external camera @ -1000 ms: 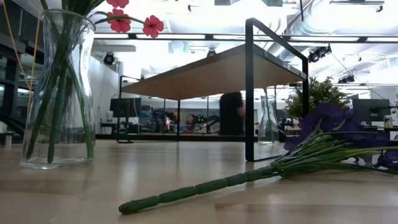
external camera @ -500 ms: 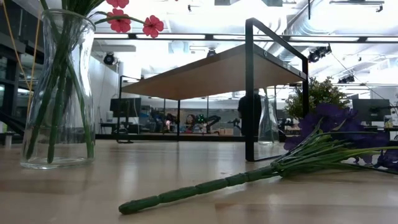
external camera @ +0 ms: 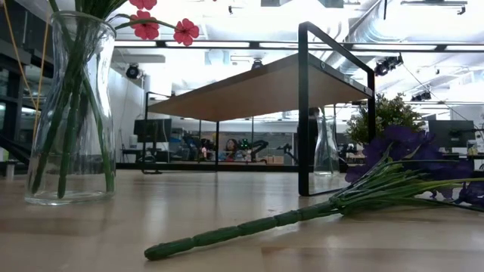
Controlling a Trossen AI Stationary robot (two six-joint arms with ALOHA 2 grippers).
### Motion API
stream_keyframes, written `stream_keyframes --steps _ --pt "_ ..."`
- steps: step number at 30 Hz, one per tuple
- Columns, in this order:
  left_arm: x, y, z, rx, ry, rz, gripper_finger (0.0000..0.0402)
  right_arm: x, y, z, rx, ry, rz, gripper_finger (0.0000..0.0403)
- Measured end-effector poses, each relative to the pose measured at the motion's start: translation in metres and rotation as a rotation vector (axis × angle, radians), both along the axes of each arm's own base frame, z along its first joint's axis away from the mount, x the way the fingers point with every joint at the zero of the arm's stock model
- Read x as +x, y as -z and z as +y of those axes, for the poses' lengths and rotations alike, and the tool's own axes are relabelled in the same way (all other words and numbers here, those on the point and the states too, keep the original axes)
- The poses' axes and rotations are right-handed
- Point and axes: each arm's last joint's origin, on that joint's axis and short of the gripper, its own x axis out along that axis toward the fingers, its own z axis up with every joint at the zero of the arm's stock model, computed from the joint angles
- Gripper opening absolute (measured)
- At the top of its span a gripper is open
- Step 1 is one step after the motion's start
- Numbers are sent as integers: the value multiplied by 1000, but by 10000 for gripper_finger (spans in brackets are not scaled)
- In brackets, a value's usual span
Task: Pick and place flowers into a vace then onto a shelf
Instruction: Put the blue flowers into the top transparent vase
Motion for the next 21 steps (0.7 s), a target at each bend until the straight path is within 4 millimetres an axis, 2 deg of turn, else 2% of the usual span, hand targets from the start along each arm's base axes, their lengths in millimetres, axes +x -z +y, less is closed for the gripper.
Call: stream_keyframes --steps 21 --pt "0 0 0 0 0 0 272 -72 -7 -15 28 -8 -101 4"
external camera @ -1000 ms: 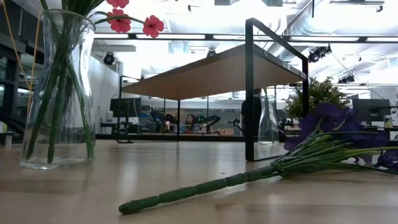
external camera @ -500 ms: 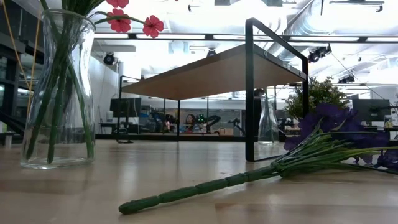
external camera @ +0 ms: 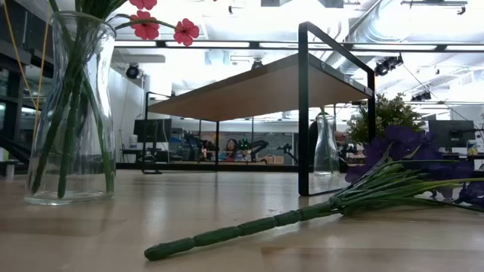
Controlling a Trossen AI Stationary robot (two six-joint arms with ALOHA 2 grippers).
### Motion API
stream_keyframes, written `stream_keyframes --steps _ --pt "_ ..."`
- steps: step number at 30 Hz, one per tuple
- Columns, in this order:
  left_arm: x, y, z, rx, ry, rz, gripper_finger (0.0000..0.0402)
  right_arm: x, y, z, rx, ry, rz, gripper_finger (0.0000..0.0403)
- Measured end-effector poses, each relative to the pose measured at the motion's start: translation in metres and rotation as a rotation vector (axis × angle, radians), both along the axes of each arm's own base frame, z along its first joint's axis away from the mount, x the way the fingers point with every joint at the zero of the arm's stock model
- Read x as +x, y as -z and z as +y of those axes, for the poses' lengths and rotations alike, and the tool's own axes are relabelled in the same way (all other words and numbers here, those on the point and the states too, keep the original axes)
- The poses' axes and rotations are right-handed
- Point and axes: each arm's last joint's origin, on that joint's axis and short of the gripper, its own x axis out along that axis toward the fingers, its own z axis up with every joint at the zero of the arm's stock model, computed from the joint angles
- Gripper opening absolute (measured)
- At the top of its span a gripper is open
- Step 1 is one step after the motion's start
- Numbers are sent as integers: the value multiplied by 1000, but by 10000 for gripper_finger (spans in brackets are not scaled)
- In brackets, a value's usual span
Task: Pick and place flowers into a vace then onto a shelf
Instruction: Put the blue flowers into the top transparent vase
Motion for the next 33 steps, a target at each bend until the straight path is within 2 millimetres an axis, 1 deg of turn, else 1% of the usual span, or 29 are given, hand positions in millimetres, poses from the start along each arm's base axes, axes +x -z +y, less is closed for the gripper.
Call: stream_keyframes --steps 8,24,26,29,33 --pt "0 0 0 0 0 0 273 -26 1 -5 16 -11 -35 7" --pt "0 0 0 -4 0 -2 271 -70 9 -14 31 -20 -74 7" --pt "0 0 0 -4 0 -2 271 -76 16 -16 33 -20 -83 8" --pt "0 0 0 -4 0 -3 273 -80 32 -17 46 -29 -109 5" --pt "0 0 0 -15 0 -10 272 -76 59 -16 60 -38 -159 5"
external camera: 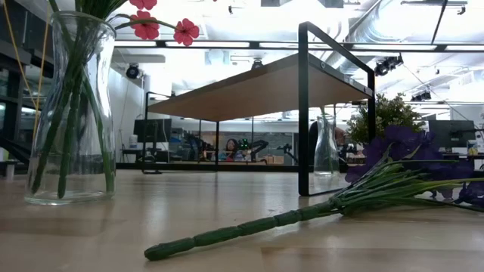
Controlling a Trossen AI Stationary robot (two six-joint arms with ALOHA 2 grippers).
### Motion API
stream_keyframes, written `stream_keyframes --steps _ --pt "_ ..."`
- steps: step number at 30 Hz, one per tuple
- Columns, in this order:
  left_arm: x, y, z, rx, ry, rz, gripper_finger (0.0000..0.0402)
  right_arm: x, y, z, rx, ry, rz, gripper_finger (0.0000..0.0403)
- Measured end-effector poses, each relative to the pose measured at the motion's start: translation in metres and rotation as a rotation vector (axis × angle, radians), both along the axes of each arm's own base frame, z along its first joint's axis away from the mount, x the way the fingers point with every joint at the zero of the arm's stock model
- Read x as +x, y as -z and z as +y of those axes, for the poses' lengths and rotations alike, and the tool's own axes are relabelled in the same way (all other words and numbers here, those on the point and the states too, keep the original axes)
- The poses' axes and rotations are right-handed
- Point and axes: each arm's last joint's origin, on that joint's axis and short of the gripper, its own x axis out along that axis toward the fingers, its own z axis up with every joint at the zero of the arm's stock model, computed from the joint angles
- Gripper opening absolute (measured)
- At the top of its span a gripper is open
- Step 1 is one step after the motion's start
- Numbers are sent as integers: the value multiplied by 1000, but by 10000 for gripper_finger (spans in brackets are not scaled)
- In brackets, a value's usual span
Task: Pick and place flowers into a vace then onto a shelf
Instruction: Put the blue flowers into the top transparent vase
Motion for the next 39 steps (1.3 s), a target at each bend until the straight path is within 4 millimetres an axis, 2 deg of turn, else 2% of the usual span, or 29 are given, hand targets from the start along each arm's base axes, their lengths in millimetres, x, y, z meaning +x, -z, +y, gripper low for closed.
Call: stream_keyframes --steps 8,22,28,39 --pt "0 0 0 -11 0 -8 273 26 37 5 0 5 -25 4" --pt "0 0 0 -11 0 -7 273 82 71 17 15 -29 -92 7" --pt "0 0 0 -11 0 -7 271 100 82 21 26 -110 -136 4" --pt "0 0 0 -12 0 -8 271 122 90 26 -53 -219 -216 4"
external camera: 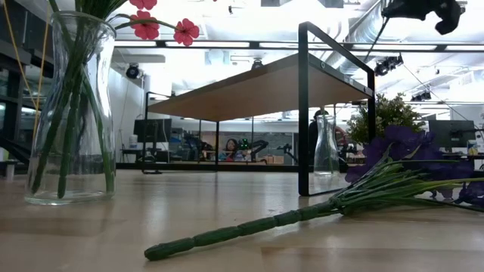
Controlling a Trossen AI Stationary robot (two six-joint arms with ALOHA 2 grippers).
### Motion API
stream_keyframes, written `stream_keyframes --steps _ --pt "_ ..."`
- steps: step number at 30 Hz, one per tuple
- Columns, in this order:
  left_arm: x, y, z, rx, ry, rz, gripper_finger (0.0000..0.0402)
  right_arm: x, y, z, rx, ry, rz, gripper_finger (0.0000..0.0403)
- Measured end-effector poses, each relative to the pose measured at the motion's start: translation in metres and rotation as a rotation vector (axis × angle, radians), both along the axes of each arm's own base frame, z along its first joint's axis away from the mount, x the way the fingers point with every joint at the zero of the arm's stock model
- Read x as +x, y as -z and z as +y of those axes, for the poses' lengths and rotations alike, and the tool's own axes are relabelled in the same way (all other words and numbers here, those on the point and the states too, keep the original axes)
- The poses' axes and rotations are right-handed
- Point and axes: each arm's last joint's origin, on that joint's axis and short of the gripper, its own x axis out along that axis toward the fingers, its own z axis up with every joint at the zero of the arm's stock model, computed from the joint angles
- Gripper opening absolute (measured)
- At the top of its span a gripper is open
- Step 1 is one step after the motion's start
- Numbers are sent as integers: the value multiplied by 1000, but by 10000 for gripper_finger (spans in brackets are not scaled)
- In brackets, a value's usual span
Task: Pick and place flowers into a vace then onto a shelf
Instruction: Put the blue flowers into the top transparent vase
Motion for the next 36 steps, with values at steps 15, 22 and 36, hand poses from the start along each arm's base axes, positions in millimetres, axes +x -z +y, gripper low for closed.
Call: stream_keyframes --steps 15,22,36 --pt "0 -1 -1 16 25 -23 273 39 14 -25 -81 45 3 3" --pt "0 -1 -1 16 25 -23 271 54 26 -47 -49 89 12 3" --pt "0 -1 -1 17 24 -22 273 66 40 -71 -19 75 37 3"
